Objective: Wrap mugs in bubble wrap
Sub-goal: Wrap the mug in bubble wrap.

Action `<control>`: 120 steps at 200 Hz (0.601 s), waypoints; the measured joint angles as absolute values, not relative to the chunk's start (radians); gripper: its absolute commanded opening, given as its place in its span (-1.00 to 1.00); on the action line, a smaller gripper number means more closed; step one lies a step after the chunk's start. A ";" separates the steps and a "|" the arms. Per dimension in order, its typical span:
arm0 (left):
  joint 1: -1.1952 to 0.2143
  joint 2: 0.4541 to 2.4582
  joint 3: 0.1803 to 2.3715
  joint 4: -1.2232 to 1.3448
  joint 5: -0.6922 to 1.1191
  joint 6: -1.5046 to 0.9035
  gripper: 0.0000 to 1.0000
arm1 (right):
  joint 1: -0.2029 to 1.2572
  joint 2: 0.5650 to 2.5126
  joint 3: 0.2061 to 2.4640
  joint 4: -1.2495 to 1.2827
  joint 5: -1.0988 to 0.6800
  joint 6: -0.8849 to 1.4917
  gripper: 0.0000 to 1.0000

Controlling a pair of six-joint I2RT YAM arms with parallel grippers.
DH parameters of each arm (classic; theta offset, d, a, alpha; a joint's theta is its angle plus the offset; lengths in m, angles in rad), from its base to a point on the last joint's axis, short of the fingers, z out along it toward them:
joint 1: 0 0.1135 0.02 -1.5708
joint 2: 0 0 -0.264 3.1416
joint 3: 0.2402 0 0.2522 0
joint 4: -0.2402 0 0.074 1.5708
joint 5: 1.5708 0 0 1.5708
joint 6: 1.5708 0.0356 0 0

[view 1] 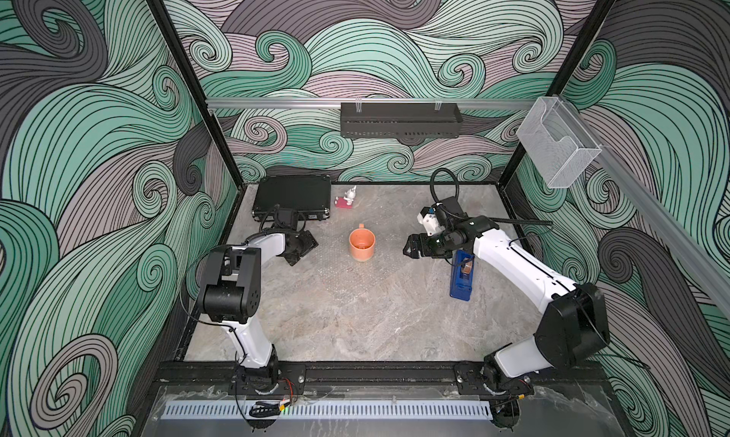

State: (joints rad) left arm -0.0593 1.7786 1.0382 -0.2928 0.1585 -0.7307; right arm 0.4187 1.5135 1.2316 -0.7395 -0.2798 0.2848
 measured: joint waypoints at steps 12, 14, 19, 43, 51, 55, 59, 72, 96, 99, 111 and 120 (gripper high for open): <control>-0.053 1.784 1.045 -0.296 0.166 -0.730 0.50 | 0.419 1.514 1.232 -0.738 -0.281 0.285 0.82; -0.052 1.785 1.046 -0.296 0.167 -0.729 0.49 | 0.419 1.515 1.232 -0.738 -0.282 0.285 0.82; -0.049 1.792 1.048 -0.294 0.169 -0.729 0.47 | 0.419 1.515 1.232 -0.738 -0.283 0.285 0.82; -0.035 1.806 1.059 -0.284 0.181 -0.724 0.38 | 0.419 1.515 1.232 -0.737 -0.289 0.285 0.81; -0.032 1.812 1.065 -0.284 0.187 -0.724 0.34 | 0.419 1.515 1.232 -0.736 -0.290 0.285 0.81; -0.032 1.816 1.067 -0.282 0.189 -0.723 0.31 | 0.419 1.515 1.232 -0.736 -0.290 0.285 0.81; -0.030 1.819 1.071 -0.280 0.192 -0.722 0.28 | 0.420 1.515 1.232 -0.736 -0.290 0.285 0.81; -0.028 1.835 1.084 -0.273 0.201 -0.719 0.21 | 0.421 1.516 1.232 -0.736 -0.292 0.286 0.81; -0.026 1.855 1.097 -0.247 0.223 -0.713 0.10 | 0.424 1.517 1.227 -0.727 -0.296 0.289 0.80; -0.026 1.857 1.098 -0.245 0.226 -0.712 0.08 | 0.424 1.517 1.226 -0.725 -0.296 0.290 0.80; -0.026 1.868 1.105 -0.237 0.238 -0.707 -0.02 | 0.426 1.517 1.221 -0.721 -0.298 0.292 0.80; -0.026 1.876 1.112 -0.231 0.245 -0.706 -0.13 | 0.426 1.517 1.219 -0.720 -0.298 0.293 0.80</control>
State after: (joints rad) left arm -0.0257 1.8763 1.1122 -0.2310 0.2455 -0.7055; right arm 0.4263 1.5169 1.2186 -0.7204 -0.2981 0.2928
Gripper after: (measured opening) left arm 0.501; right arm 0.900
